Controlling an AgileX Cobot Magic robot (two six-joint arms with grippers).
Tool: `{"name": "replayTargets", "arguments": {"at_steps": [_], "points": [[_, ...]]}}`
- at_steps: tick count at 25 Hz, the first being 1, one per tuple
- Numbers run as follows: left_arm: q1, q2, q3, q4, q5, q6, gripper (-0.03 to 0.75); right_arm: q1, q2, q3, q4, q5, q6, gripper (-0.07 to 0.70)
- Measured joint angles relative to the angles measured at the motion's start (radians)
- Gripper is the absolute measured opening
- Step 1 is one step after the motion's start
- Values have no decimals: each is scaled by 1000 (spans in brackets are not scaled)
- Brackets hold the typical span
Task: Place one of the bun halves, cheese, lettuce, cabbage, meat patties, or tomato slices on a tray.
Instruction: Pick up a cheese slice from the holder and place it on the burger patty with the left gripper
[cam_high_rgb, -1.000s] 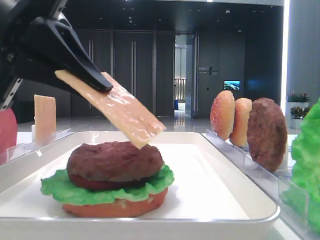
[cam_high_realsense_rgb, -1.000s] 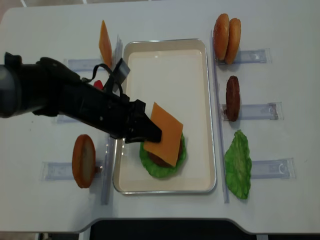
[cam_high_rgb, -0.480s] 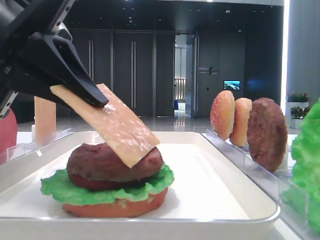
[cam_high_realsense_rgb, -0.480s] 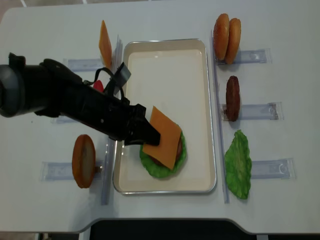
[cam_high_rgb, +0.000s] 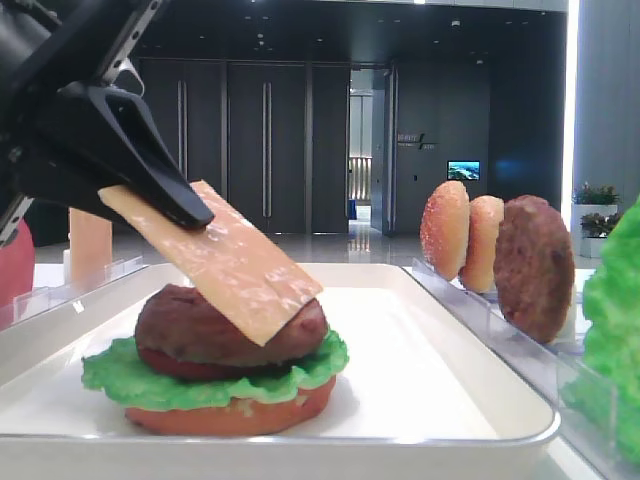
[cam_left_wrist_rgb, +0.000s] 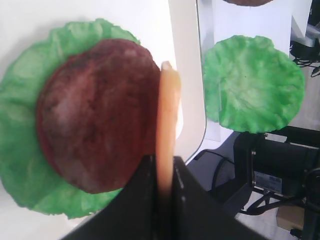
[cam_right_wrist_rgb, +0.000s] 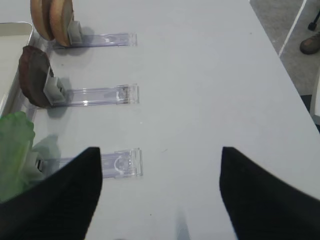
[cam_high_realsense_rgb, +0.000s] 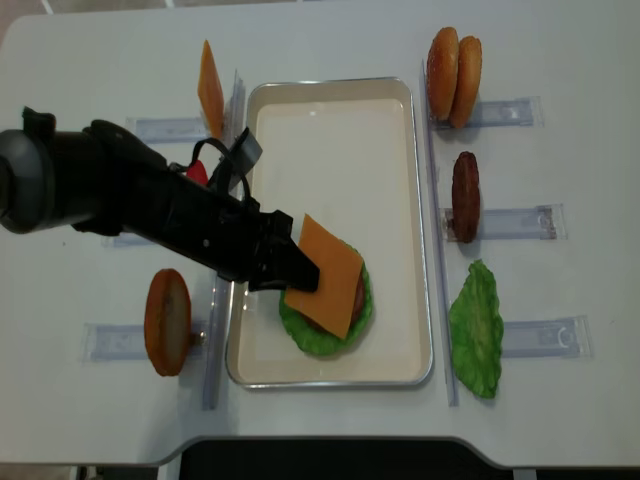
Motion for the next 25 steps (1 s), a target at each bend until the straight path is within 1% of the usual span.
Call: {"name": "replayTargets", "arguments": {"at_steps": [4,7,10,16,18,21,25], "points": [[0,0,0,0,-6,1,32,0,0,0,0,0,0,476],[0,0,0,0,-12,-1,55,0,0,0,0,0,0,476],[0,1,0,1,-16,-2,139,0,0,0,0,0,0,476],[0,1,0,42,-18,-57,384,0,0,0,0,0,0,476],[0,1,0,57,-18,-80,445,0,0,0,0,0,0,476],[0,0,-2,83,-18,-107,500,0,0,0,0,0,0,476],[0,-21,-2,137,-21,-163,518,0,0,0,0,0,0,476]]}}
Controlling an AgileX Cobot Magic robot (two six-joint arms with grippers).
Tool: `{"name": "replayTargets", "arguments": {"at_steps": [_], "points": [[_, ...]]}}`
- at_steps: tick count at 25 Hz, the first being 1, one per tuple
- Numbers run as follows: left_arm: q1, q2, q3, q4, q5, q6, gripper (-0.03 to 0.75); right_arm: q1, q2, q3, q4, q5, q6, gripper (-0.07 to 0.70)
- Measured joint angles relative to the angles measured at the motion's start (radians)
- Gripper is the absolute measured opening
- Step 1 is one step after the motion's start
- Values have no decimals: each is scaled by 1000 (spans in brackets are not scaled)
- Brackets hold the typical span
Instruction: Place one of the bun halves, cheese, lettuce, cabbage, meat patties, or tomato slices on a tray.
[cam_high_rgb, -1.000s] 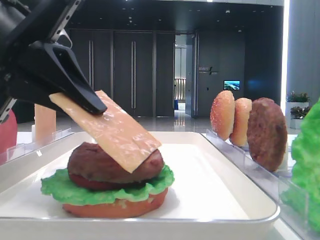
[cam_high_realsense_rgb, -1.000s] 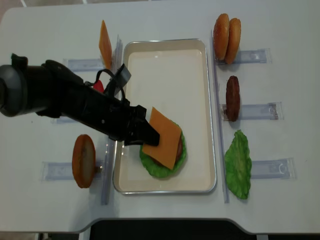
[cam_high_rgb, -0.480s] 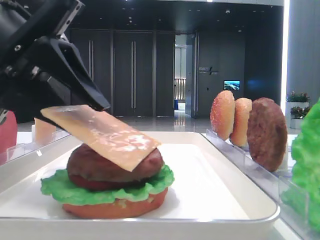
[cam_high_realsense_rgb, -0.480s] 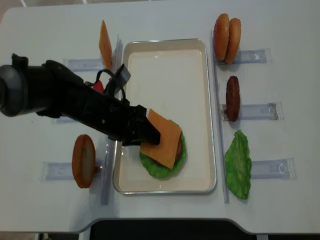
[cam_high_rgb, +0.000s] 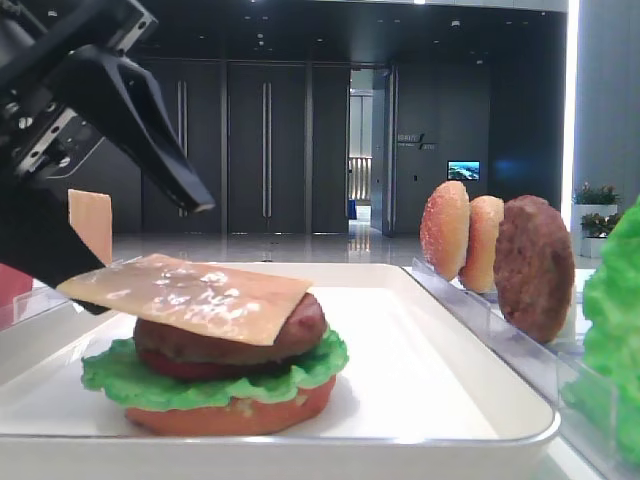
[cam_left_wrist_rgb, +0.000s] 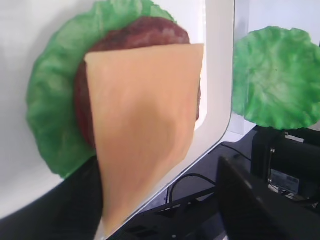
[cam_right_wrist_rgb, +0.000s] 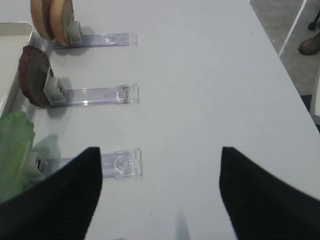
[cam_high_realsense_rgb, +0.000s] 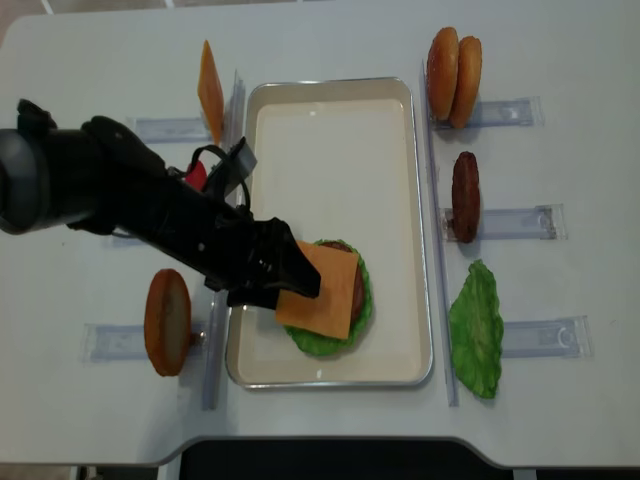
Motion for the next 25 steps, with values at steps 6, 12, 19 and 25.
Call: {"name": "replayTargets", "arguments": {"at_steps": [6,12,19,25], "points": [[0,-32,-29,115,-1,-117,519,0,0,0,0,0,0,476],[0,-68,-89,275,35,-263,519,0,0,0,0,0,0,476],[0,-116,-205,553,175,-468,519,0,0,0,0,0,0,476],[0,-147,-355,798,335,-606,519,0,0,0,0,0,0,476]]}}
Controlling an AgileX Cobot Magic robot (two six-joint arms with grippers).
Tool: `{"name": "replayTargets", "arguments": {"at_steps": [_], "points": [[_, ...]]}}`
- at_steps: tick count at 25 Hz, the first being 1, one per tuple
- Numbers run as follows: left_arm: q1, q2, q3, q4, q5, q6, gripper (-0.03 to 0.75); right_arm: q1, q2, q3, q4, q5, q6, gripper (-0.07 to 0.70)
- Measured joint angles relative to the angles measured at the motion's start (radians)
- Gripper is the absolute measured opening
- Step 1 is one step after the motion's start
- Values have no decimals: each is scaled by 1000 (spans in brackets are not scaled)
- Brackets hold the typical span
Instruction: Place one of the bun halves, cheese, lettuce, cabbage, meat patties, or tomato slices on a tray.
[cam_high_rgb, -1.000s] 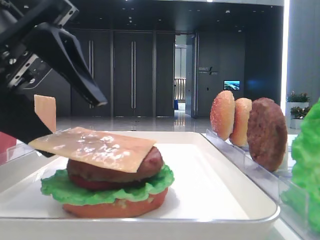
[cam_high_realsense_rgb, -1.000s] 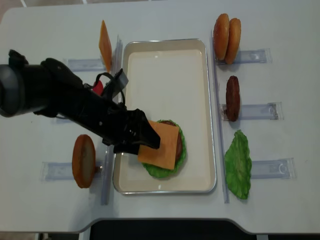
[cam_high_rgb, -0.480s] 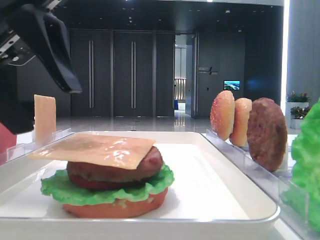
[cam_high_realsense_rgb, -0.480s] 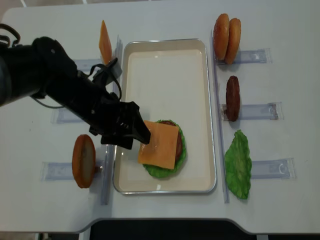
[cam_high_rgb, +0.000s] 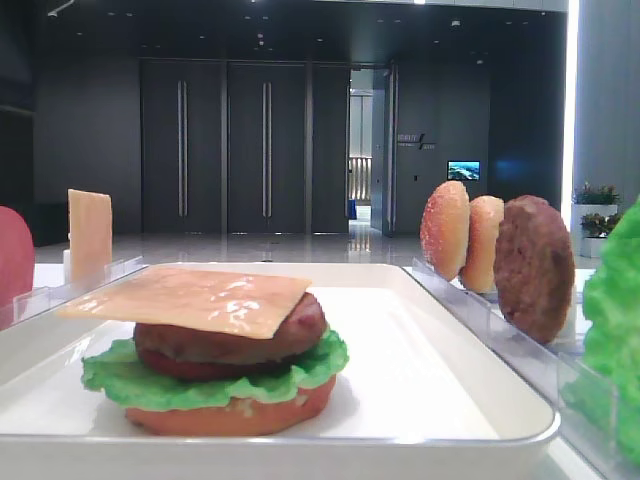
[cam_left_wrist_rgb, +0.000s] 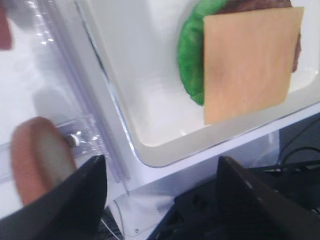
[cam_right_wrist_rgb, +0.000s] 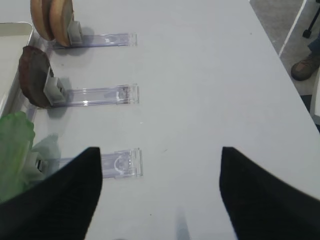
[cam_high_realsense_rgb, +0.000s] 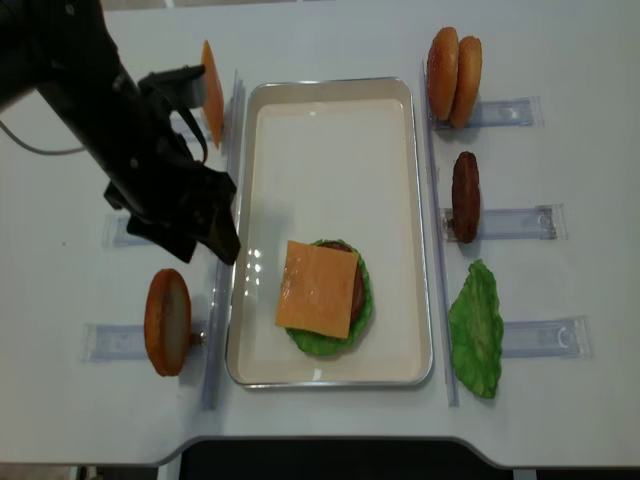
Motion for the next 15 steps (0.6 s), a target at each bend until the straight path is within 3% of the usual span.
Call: {"name": "replayTargets", "arguments": {"at_steps": [4,15], "points": [[0,-40,-50,97,11,-45,519,0,0,0,0,0,0,476],[4,-63,-54,184,19,-56,519,0,0,0,0,0,0,476]]}}
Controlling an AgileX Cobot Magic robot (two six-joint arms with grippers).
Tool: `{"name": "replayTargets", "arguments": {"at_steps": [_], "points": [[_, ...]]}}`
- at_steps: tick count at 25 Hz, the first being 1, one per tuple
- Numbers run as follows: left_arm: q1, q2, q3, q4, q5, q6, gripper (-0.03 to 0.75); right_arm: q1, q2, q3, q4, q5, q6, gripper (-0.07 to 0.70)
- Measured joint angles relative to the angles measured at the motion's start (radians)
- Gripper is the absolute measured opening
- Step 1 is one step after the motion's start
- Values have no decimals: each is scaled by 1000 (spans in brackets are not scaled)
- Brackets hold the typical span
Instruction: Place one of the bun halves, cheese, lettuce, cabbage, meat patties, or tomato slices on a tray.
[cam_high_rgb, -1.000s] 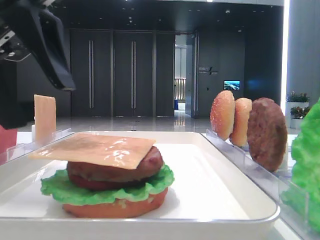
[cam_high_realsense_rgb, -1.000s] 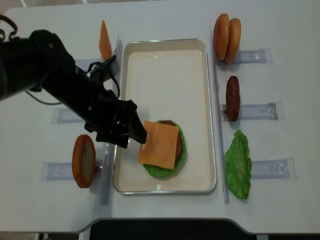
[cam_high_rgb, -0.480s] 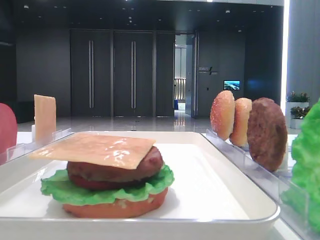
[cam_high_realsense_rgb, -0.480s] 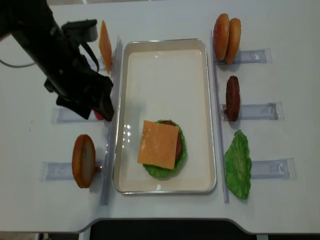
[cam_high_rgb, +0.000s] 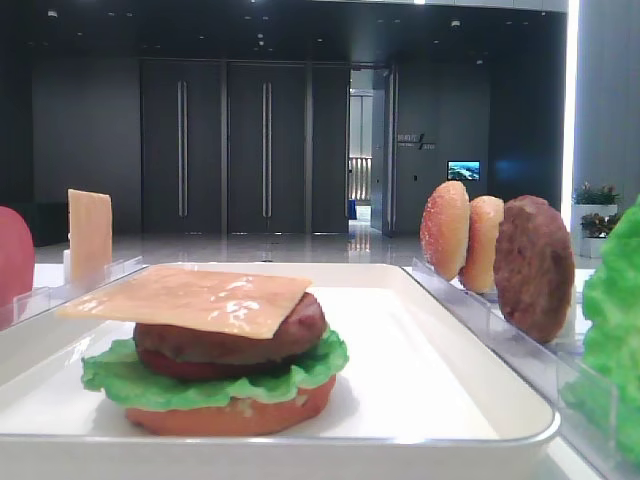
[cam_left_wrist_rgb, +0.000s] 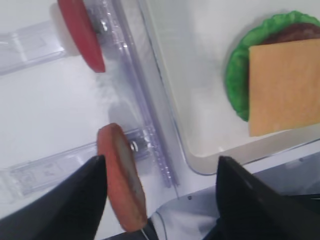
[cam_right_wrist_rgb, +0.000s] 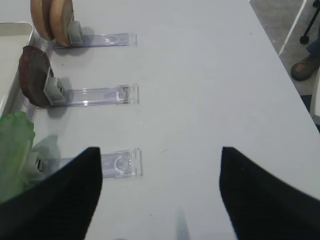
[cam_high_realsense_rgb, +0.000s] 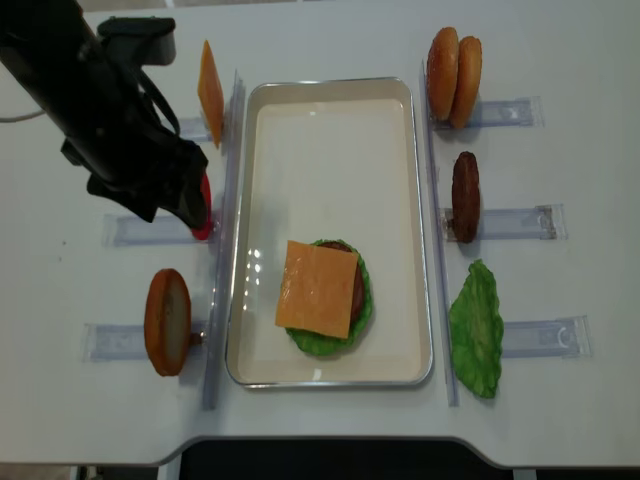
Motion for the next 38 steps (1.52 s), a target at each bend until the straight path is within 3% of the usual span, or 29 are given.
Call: {"name": "replayTargets", "arguments": {"at_steps": [4,14,21,30,38], "points": [[70,-2,-8,35,2,0,519,0,0,0,0,0,0,476],[353,-38,-9,104,2,64,510,0,0,0,0,0,0,476],[515,-54,-9,106,3,116,505,0,0,0,0,0,0,476],[539,-143,-7,95,4,156,481,0,0,0,0,0,0,476],[539,-475,73,-5,23,230,468,0,0,0,0,0,0,476]]}}
